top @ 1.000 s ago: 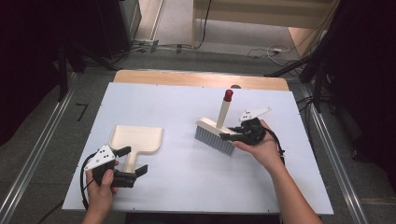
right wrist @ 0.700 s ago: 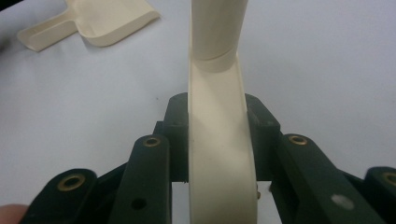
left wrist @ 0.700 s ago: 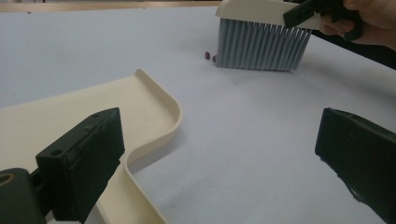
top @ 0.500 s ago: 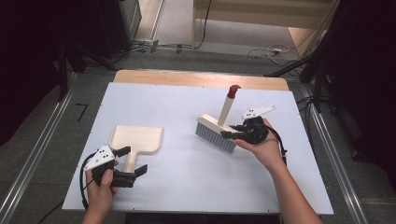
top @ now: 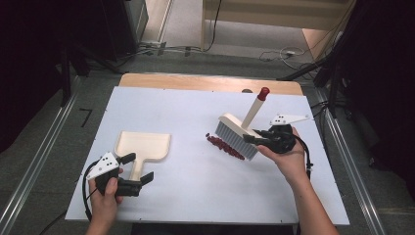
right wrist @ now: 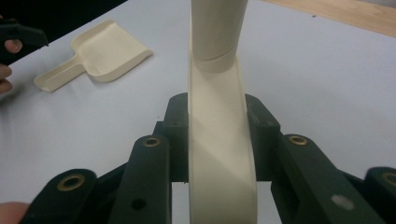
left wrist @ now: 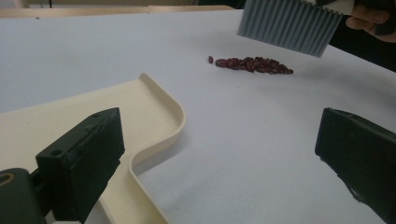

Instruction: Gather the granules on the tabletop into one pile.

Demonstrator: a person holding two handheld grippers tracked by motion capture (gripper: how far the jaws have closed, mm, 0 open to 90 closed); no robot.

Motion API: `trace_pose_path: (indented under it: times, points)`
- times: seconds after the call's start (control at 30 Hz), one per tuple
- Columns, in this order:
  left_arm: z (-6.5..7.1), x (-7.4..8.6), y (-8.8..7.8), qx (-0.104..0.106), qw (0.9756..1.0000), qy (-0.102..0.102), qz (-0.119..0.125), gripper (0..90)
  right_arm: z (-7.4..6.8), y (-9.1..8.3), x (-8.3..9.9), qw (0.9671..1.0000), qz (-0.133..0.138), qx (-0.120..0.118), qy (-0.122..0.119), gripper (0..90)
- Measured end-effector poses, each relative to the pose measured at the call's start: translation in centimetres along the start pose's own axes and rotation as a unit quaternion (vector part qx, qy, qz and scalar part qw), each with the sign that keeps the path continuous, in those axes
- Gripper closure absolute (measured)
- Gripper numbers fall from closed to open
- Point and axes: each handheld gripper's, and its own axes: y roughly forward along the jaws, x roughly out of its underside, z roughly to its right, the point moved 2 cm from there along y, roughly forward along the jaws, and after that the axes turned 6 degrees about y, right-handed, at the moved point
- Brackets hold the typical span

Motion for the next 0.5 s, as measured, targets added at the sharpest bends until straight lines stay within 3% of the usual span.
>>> trace_pose_path:
  times: [0.23,0.5]
  points:
    - [-0.1,-0.1,-0.4,-0.01,0.9999,-0.002,0.002,1.6,1.2,-1.8,1.1,0.9986,0.026,0.035,0.031,64.9]
    - [-0.3,-0.1,-0.5,-0.022,0.9997,-0.003,0.001,1.6,3.1,-4.0,2.6,0.9934,0.054,0.073,0.07,64.9]
